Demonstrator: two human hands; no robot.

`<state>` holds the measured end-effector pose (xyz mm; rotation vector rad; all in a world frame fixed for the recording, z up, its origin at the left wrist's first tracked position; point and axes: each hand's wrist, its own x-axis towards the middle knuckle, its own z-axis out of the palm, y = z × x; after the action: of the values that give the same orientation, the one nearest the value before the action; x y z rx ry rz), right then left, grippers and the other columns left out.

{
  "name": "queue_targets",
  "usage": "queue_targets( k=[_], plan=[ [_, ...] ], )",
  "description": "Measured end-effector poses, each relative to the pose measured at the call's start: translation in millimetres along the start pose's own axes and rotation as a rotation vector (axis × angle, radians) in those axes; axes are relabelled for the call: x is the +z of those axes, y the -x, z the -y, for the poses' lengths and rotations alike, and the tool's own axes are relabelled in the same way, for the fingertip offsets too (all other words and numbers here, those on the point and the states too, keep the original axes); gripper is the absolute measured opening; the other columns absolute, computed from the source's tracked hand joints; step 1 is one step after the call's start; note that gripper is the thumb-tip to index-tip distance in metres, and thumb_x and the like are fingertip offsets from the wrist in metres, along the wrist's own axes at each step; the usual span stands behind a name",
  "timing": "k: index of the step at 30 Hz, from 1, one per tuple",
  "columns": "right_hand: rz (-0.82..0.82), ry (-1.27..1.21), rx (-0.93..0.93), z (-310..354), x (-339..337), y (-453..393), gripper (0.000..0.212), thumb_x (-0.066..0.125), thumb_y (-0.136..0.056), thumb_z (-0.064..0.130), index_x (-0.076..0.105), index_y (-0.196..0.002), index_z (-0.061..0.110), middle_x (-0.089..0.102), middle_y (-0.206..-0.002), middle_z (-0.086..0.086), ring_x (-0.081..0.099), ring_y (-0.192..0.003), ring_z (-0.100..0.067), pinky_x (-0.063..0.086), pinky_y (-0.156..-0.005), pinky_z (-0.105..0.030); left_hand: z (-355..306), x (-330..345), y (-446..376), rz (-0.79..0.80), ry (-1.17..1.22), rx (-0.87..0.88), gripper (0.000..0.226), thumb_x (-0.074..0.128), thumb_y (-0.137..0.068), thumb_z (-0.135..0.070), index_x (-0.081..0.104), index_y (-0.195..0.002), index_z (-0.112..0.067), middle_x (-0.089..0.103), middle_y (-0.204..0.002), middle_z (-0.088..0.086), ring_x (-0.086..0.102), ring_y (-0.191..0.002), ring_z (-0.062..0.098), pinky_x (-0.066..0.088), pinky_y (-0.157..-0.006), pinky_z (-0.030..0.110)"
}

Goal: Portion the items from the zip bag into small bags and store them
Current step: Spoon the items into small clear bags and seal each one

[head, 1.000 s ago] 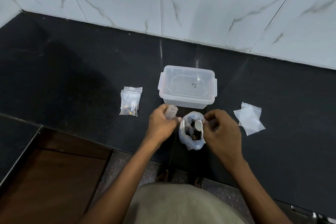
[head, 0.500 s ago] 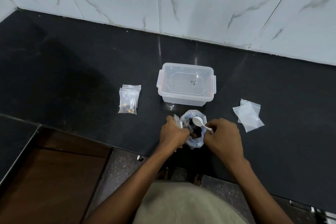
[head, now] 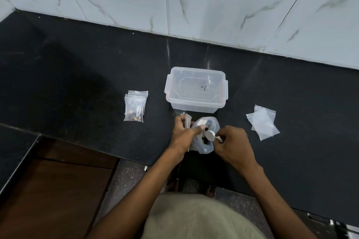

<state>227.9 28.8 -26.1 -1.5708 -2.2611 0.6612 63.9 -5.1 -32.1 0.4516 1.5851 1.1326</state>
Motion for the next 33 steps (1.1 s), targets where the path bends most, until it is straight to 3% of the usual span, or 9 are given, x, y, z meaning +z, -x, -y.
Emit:
queue_targets(
  k=[3,7,12,16,18,22,27,29,33],
  plan=[
    [-0.065,-0.043,0.053,1,0,2,0.017,0.070,-0.069,0.010,0.062,-0.055,0.006,0.055,-0.054,-0.004,0.052,-0.048,-0.021,0.047,-0.048,-0.035,1,-2,2,-0.162,0.065,0.013,0.039,0.075,-0.088,-0.016,0.050,-0.118,-0.018,0.066,-0.099,0.002,0.067,-0.089,0.018,0.056,-0.078,0.031],
    [-0.129,-0.171,0.105,4,2,7,0.012,0.074,-0.071,0.005,0.070,-0.060,0.009,0.058,-0.052,0.004,0.054,-0.047,-0.012,0.044,-0.048,-0.025,1,-10,11,-0.388,-0.098,-0.035,0.034,0.072,-0.088,-0.021,0.049,-0.113,-0.017,0.063,-0.101,0.002,0.061,-0.082,0.012,0.049,-0.069,0.030],
    [-0.164,-0.276,0.133,5,4,9,0.007,0.074,-0.073,0.005,0.076,-0.069,0.011,0.066,-0.059,0.004,0.060,-0.053,-0.011,0.052,-0.055,-0.034,13,-14,24,-0.180,-0.406,-0.197,0.063,0.080,-0.076,-0.051,0.049,-0.119,-0.015,0.060,-0.109,-0.001,0.062,-0.100,0.021,0.049,-0.079,0.034],
    [-0.141,-0.232,0.084,6,10,10,0.006,0.073,-0.072,0.005,0.072,-0.067,0.008,0.063,-0.060,0.002,0.058,-0.053,-0.012,0.052,-0.054,-0.036,16,-10,22,-0.181,-0.559,-0.229,0.050,0.079,-0.073,-0.043,0.066,-0.111,-0.013,0.068,-0.106,-0.001,0.067,-0.097,0.022,0.052,-0.076,0.031],
    [-0.117,-0.197,0.062,5,12,10,0.009,0.071,-0.071,0.007,0.067,-0.063,0.005,0.060,-0.058,-0.001,0.057,-0.052,-0.017,0.050,-0.053,-0.037,11,-8,20,-0.164,-0.514,-0.282,0.040,0.076,-0.069,-0.032,0.071,-0.102,-0.010,0.073,-0.100,0.005,0.070,-0.090,0.023,0.055,-0.071,0.031],
    [-0.067,-0.143,0.024,3,14,7,0.019,0.067,-0.070,0.013,0.058,-0.055,0.005,0.053,-0.051,-0.004,0.052,-0.048,-0.021,0.046,-0.048,-0.039,3,-4,18,-0.109,-0.157,-0.383,0.027,0.068,-0.068,-0.014,0.073,-0.093,-0.004,0.075,-0.095,0.014,0.071,-0.088,0.030,0.057,-0.081,0.040],
    [-0.034,-0.080,0.018,2,15,9,0.021,0.067,-0.069,0.015,0.057,-0.054,0.005,0.054,-0.051,-0.006,0.052,-0.046,-0.020,0.047,-0.046,-0.039,-1,-3,14,-0.200,0.052,-0.287,0.021,0.059,-0.071,-0.006,0.071,-0.088,-0.003,0.067,-0.084,0.010,0.061,-0.080,0.026,0.049,-0.073,0.038],
    [-0.005,-0.058,0.025,2,18,10,0.020,0.066,-0.069,0.016,0.058,-0.055,0.004,0.055,-0.052,-0.007,0.053,-0.047,-0.021,0.048,-0.047,-0.040,0,-2,17,-0.237,0.062,-0.230,0.011,0.057,-0.076,0.001,0.063,-0.084,-0.002,0.062,-0.081,0.009,0.058,-0.076,0.022,0.045,-0.066,0.034],
    [0.002,-0.048,0.029,3,18,11,0.021,0.065,-0.067,0.012,0.053,-0.052,0.003,0.051,-0.048,-0.009,0.051,-0.045,-0.026,0.046,-0.045,-0.041,3,-1,20,-0.252,0.038,-0.149,0.019,0.056,-0.074,0.009,0.063,-0.081,-0.008,0.064,-0.074,0.007,0.057,-0.071,0.018,0.044,-0.061,0.030]
  ],
)
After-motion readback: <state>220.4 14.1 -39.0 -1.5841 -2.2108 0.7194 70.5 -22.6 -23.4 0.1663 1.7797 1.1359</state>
